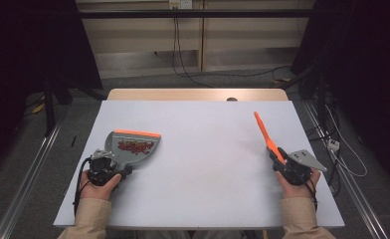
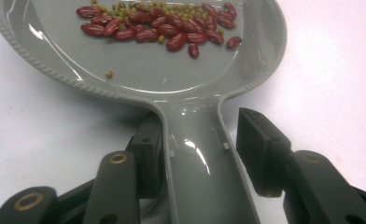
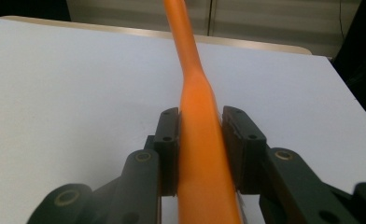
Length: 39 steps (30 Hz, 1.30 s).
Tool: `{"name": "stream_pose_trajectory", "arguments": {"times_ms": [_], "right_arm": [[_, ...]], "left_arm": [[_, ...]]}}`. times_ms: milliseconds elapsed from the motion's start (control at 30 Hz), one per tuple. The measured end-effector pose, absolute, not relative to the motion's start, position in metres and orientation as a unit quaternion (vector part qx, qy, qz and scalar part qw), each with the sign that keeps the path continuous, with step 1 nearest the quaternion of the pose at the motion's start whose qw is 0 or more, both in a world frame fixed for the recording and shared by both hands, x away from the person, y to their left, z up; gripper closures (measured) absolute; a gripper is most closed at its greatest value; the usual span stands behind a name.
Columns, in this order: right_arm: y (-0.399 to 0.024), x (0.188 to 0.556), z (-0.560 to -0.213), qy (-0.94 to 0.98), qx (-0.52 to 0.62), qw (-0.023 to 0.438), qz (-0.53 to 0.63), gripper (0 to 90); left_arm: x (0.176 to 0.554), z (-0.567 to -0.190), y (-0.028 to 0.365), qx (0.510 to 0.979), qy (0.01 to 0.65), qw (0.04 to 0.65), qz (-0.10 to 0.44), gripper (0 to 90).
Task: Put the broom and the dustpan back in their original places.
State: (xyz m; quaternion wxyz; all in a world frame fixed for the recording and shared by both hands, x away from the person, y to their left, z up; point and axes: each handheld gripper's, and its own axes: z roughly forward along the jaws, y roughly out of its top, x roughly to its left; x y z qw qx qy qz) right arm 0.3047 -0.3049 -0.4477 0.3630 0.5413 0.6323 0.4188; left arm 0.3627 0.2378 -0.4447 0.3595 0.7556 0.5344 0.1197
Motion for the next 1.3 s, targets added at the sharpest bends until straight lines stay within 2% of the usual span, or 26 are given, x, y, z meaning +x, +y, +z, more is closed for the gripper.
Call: {"name": "stream_pose_trajectory", "arguments": {"times_ms": [200, 367, 633, 833, 1300], "right_arm": [[-0.300, 0.304, -0.450, 0.629, 0.548, 0.351, 0.425, 66.8], [-0.293, 0.303, -0.454, 0.633, 0.548, 0.329, 0.437, 61.3], [-0.283, 0.294, -0.450, 0.656, 0.518, 0.301, 0.458, 37.3], [-0.283, 0.284, -0.447, 0.659, 0.514, 0.285, 0.470, 29.1], [-0.282, 0.271, -0.446, 0.671, 0.496, 0.273, 0.480, 25.5]], "left_arm": [[0.361, -0.445, 0.235, 0.753, 0.533, 0.370, 0.111, 49.4], [0.357, -0.445, 0.234, 0.750, 0.530, 0.384, 0.102, 44.5], [0.349, -0.440, 0.236, 0.750, 0.511, 0.405, 0.106, 25.9], [0.341, -0.436, 0.236, 0.757, 0.494, 0.414, 0.109, 17.6], [0.329, -0.428, 0.242, 0.765, 0.441, 0.450, 0.132, 10.5]]}}
